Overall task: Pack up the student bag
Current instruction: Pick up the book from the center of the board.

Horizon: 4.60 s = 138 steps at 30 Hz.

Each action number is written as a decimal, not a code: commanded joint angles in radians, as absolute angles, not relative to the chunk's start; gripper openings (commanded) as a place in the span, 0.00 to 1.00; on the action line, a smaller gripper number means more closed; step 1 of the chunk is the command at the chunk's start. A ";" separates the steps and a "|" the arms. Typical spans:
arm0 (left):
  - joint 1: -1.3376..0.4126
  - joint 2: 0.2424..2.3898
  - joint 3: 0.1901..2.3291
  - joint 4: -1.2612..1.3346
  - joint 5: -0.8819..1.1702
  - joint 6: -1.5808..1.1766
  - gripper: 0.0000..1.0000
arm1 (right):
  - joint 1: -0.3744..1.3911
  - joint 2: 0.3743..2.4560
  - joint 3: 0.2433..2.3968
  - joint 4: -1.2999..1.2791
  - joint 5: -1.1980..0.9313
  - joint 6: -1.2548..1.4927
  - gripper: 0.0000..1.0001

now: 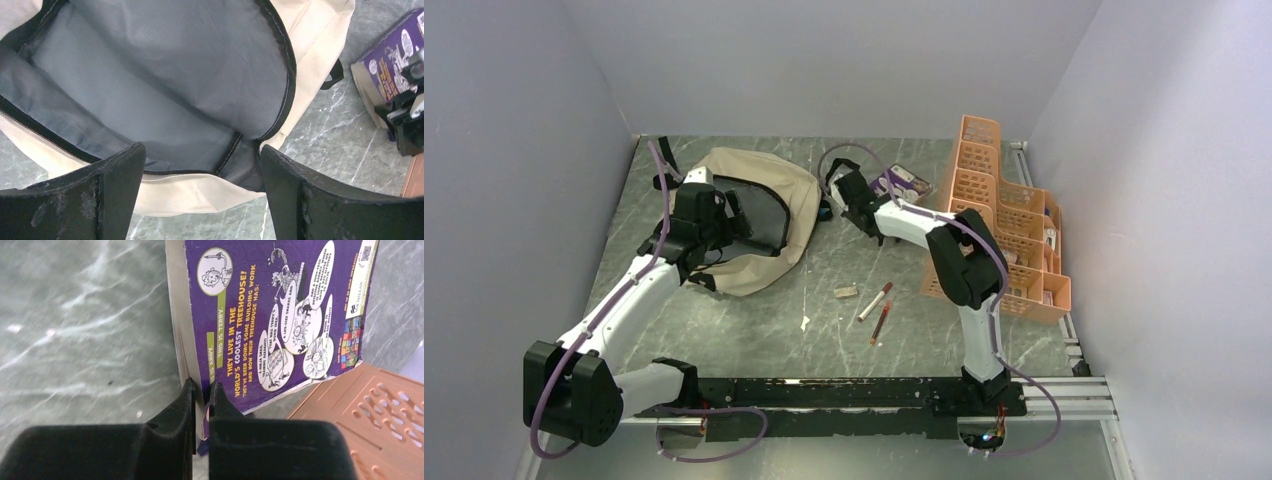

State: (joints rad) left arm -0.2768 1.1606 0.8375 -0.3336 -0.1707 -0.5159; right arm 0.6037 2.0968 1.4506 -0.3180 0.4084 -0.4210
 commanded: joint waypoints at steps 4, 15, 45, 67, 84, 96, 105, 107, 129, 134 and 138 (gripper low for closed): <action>-0.282 1.164 0.887 -0.313 -0.136 -0.497 0.88 | 0.724 1.960 1.277 -0.325 0.388 -0.354 0.00; -0.299 1.279 0.923 -0.153 0.271 -0.556 0.86 | 0.756 1.665 0.964 -0.100 0.253 -0.295 0.00; -0.512 1.890 1.173 0.070 0.353 -0.879 0.87 | 0.758 1.543 0.800 0.092 0.168 -0.265 0.00; -0.559 1.989 1.216 0.210 0.530 -0.881 0.54 | 0.758 1.541 0.799 0.092 0.174 -0.264 0.00; -0.527 1.879 1.195 0.281 0.545 -0.807 0.05 | 0.759 1.454 0.814 0.108 0.213 -0.221 0.48; -0.485 1.714 1.160 0.307 0.563 -0.744 0.05 | 0.758 1.316 0.941 0.107 0.259 -0.069 0.64; -0.328 1.483 1.152 0.229 0.580 -0.654 0.05 | 0.759 1.310 1.027 0.182 0.285 0.378 0.72; -0.303 1.419 1.175 0.165 0.560 -0.580 0.05 | 0.758 1.311 1.030 0.244 0.260 0.453 0.78; -0.346 0.997 1.337 -0.351 0.670 0.272 0.05 | 0.739 1.039 1.052 0.248 -0.322 -0.356 0.83; -0.436 1.003 1.428 -0.516 0.717 0.438 0.05 | 0.738 0.990 1.082 0.090 -0.466 -0.530 0.85; -0.493 1.005 1.485 -0.618 0.700 0.510 0.05 | 0.738 1.005 1.191 -0.116 -0.517 -0.616 0.86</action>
State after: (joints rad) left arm -0.4553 1.0264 1.4010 -0.5568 0.6456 0.3599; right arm 0.7414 1.0004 1.0985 0.0921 -0.4129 -0.4538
